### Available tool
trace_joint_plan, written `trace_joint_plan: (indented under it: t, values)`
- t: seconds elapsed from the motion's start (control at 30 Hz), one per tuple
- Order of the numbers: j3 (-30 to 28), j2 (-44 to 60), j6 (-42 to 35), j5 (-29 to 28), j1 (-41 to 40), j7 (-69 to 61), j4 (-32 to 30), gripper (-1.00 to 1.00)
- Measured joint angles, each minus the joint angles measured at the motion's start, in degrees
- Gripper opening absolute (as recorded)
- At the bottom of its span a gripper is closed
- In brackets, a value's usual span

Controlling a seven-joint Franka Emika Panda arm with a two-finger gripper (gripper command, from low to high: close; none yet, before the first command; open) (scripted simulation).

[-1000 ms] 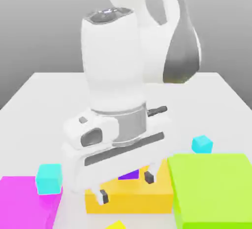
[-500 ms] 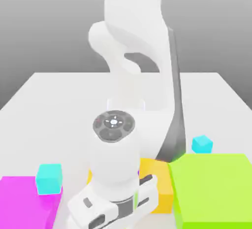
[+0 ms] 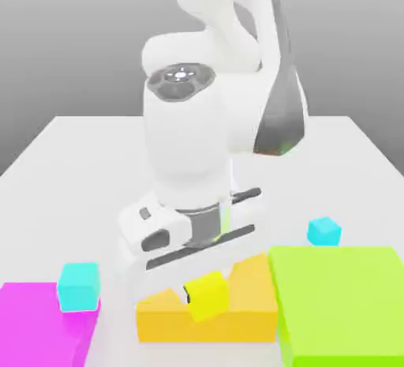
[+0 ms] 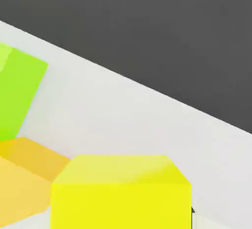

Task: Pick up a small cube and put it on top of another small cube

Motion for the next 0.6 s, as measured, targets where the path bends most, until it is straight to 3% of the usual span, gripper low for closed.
trace_joint_plan:
  t: [0.3,0.47,0.5,0.6]
  values:
    - [4.31,-18.67,-4.84,-9.85,-3.97,20.42,-12.29,-1.00]
    - [5.17,-14.15,3.39,-11.09,-4.85,23.32,-15.80,-1.00]
    - [5.13,-12.23,5.77,-10.94,-4.80,23.24,-16.25,1.00]
    - [5.13,-12.23,5.77,-10.94,-4.80,23.24,-16.25,1.00]
